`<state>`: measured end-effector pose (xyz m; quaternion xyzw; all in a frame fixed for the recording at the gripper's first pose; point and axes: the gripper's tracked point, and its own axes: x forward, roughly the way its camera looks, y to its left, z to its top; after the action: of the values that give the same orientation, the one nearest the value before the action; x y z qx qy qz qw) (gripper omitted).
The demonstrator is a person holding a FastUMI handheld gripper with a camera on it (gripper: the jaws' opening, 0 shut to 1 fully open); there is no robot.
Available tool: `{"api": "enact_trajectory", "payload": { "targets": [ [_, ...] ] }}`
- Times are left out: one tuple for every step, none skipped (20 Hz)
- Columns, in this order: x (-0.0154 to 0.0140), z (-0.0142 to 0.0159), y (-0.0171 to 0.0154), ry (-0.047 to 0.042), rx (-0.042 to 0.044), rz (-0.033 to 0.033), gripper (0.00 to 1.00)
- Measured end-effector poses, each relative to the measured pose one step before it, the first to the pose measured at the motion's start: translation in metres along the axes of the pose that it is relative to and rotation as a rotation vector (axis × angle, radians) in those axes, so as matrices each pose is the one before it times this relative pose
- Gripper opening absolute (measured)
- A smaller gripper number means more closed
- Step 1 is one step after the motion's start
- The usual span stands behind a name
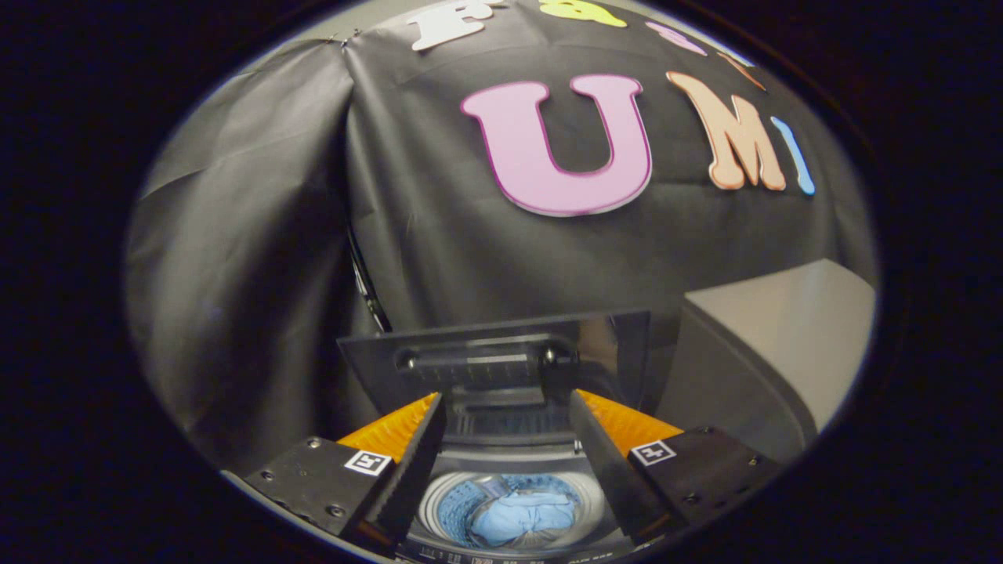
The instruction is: Put the clothes into the washing machine and then close the washing machine lid.
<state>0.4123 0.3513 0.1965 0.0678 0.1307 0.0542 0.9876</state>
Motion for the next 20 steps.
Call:
{"api": "enact_trajectory", "payload": {
  "targets": [
    [0.00439,0.01224,0.00102,-0.02293,-0.00665,-0.00566,0.96],
    [0.00353,0.01075,0.0027,-0.02424,-0.00893,-0.006,0.97],
    [0.00471,0.01114,0.00189,-0.0252,-0.01115,-0.01038,0.97],
    [0.0081,0.00672,0.00008,-0.01748,-0.01483,-0.01163,0.97],
    [0.00772,0.00537,0.00107,-0.00639,-0.01551,-0.01274,0.97],
    [0.0062,0.00164,-0.00161,-0.0043,-0.01226,-0.01737,0.96],
    [0.00895,0.00108,-0.00047,-0.00543,-0.00992,-0.01349,0.97],
    [0.01112,0.00103,-0.00188,-0.00718,-0.00661,-0.01414,0.97],
    [0.0121,0.00228,-0.00413,-0.00557,-0.01021,-0.02141,0.97],
    [0.01073,-0.00075,-0.00567,-0.00543,-0.00834,-0.02658,0.97],
    [0.01096,-0.00148,-0.00454,0.00708,-0.00727,-0.01305,0.97],
    [0.00996,-0.00599,-0.00365,0.01484,0.00103,-0.01477,0.97],
    [0.00895,-0.00723,-0.00451,0.02095,0.00104,-0.01137,0.97],
    [0.0067,-0.00447,-0.00451,0.01852,0.00149,-0.00988,0.97],
    [0.00677,-0.0038,-0.00512,0.01197,-0.00542,-0.01159,0.97],
    [0.00523,-0.00173,-0.003,0.0021,-0.0057,-0.00307,0.97],
    [0.00539,-0.00102,-0.0021,-0.00207,-0.00822,-0.00009,0.97],
    [0.00246,-0.00096,-0.00292,-0.00274,-0.00866,-0.01161,0.97],
    [0.00337,-0.00045,-0.00258,-0.00069,-0.01107,-0.00933,0.97],
    [0.00406,-0.00309,-0.00174,0.00499,-0.01099,0.00117,0.97]
  ]
}}
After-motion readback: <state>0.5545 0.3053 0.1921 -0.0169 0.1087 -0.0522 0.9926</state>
